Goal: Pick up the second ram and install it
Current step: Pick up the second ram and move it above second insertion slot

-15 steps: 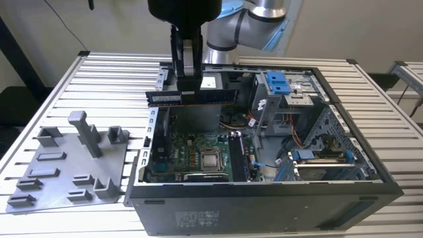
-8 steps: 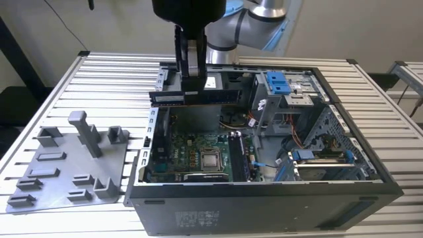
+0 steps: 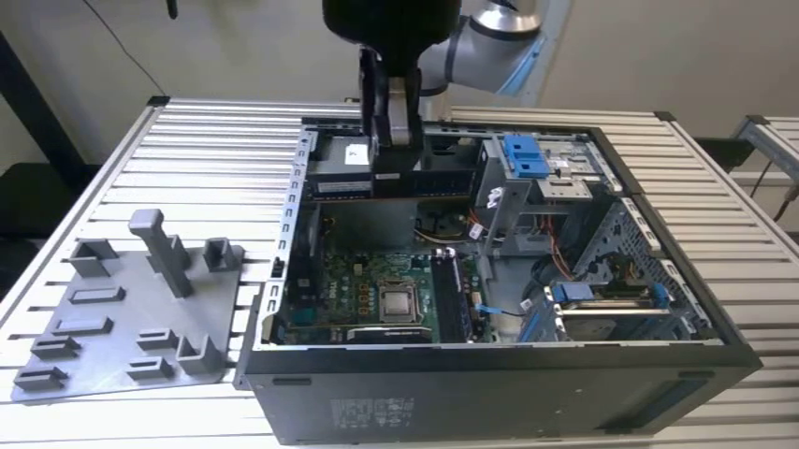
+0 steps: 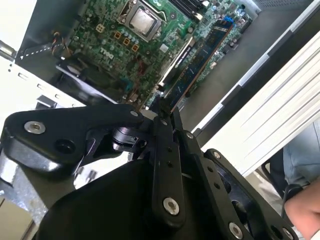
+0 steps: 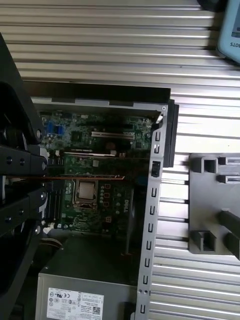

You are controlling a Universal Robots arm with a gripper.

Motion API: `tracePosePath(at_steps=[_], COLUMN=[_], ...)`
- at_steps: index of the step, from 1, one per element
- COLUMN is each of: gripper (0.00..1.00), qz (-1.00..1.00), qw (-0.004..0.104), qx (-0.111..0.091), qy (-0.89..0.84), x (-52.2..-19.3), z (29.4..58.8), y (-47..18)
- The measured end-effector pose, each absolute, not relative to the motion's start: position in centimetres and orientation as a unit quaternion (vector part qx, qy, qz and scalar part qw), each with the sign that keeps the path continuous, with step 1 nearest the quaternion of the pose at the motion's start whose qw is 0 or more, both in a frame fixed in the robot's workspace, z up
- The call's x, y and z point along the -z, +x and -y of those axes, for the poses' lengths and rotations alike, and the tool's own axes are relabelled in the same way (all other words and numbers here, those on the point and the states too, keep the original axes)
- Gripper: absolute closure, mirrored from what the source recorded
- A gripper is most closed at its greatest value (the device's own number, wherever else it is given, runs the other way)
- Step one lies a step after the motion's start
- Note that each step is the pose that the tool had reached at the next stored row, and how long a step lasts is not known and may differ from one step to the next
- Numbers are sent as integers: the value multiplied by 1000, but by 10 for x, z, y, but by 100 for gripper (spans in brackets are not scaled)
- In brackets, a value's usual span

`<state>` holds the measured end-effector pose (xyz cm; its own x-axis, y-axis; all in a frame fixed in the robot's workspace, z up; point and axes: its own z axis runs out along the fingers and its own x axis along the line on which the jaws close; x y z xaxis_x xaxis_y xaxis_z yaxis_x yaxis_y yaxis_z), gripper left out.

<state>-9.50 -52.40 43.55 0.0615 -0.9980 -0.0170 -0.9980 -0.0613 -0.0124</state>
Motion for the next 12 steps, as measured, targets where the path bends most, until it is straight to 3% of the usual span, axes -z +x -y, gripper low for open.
tracePosePath(at_steps=[12], gripper=[86], qz=[-685], qw=[10], qx=[-2], qy=[-728], x=[-433], z=[524], y=[-41])
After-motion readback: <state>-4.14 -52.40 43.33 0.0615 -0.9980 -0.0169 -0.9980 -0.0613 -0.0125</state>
